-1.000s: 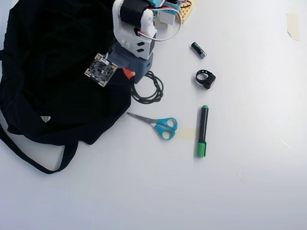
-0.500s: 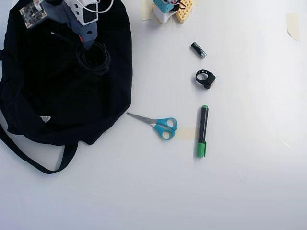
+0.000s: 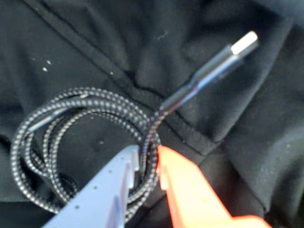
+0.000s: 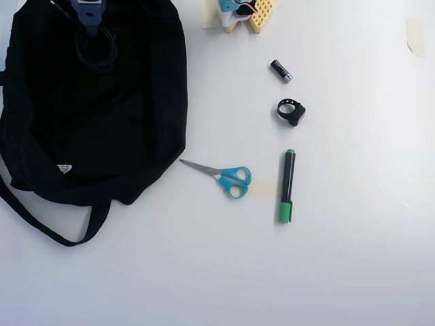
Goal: Put the cable into the black bag
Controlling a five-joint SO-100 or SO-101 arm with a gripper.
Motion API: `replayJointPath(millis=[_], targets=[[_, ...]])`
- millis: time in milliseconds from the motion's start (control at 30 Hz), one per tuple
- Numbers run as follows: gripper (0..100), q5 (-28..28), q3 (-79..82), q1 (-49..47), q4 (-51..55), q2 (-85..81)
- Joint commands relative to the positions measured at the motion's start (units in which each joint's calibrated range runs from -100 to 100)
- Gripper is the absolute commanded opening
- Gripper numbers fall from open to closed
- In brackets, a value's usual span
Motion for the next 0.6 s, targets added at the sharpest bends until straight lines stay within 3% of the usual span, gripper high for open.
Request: replayJointPath(millis=[0,133,200,300,433,467,567], targets=[[3,0.05,-0.46,-1.96,-0.78,-0.79],[25,-0.16,-0.46,-3.31,0.16,-2.12],[29,-0.32,-2.08,-5.03,2.4,-5.02],[30,-1.63,-0.37,-12.81,7.49,-24.11],[29,-5.46,8.7,-32.25,9.12,-35.9],[28,-6.45,8.97,-36.97,9.04,-37.8],[2,-6.51,9.06,-46.62,9.12,-41.62]])
